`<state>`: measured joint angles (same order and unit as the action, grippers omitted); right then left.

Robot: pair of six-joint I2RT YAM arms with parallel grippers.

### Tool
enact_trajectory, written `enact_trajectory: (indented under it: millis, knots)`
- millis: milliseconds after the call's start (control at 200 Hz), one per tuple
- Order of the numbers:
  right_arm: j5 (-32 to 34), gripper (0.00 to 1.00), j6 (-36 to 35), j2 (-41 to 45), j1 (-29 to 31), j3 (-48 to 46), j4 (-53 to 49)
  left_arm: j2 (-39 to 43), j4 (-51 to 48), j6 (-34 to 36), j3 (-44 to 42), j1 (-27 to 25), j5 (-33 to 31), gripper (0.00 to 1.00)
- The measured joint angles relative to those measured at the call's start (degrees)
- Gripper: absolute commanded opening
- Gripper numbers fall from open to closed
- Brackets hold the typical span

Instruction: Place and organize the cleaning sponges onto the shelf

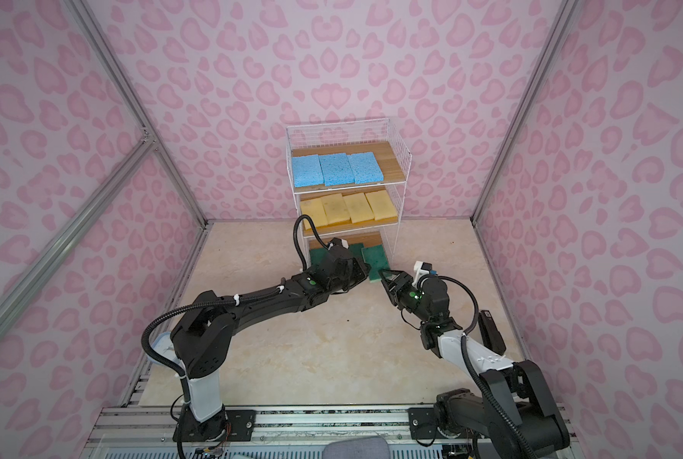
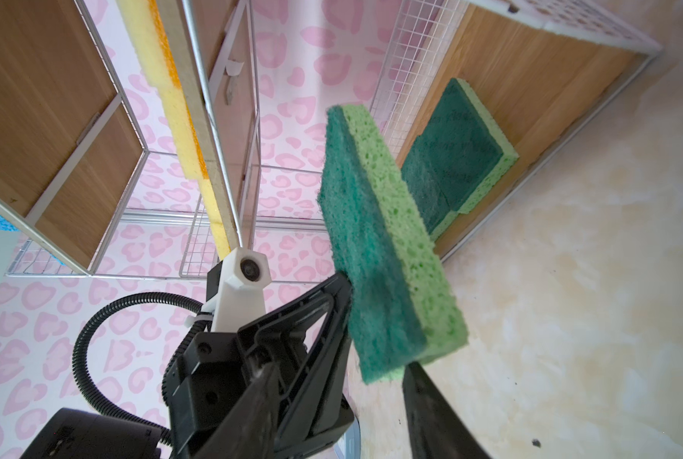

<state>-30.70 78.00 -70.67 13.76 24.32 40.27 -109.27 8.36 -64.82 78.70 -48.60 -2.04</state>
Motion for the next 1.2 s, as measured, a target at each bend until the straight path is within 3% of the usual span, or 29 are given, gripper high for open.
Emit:
enact_trajectory:
  millis: [375,605,985,1200]
  knots:
    - [-1.3,0.51,0.0,-1.2,1.1,1.0,-1.6,0.3,-1.0,0.4,0.6,0.5,0.1,0.04]
    - [-0.1,0.42,0.0,-2.9,0.5,1.0,-2.3,1.3,-1.1,0.3,0.7,0.5,0.3,0.04]
    - [2.1,0.39,2.0,-4.6,-0.7,0.8,1.8,1.7,-1.2,0.1,0.4,0.5,0.5,0.04]
    - [3.2,0.28,2.5,-5.5,-1.1,0.8,4.3,1.7,-1.1,-0.2,0.3,0.5,0.8,0.04]
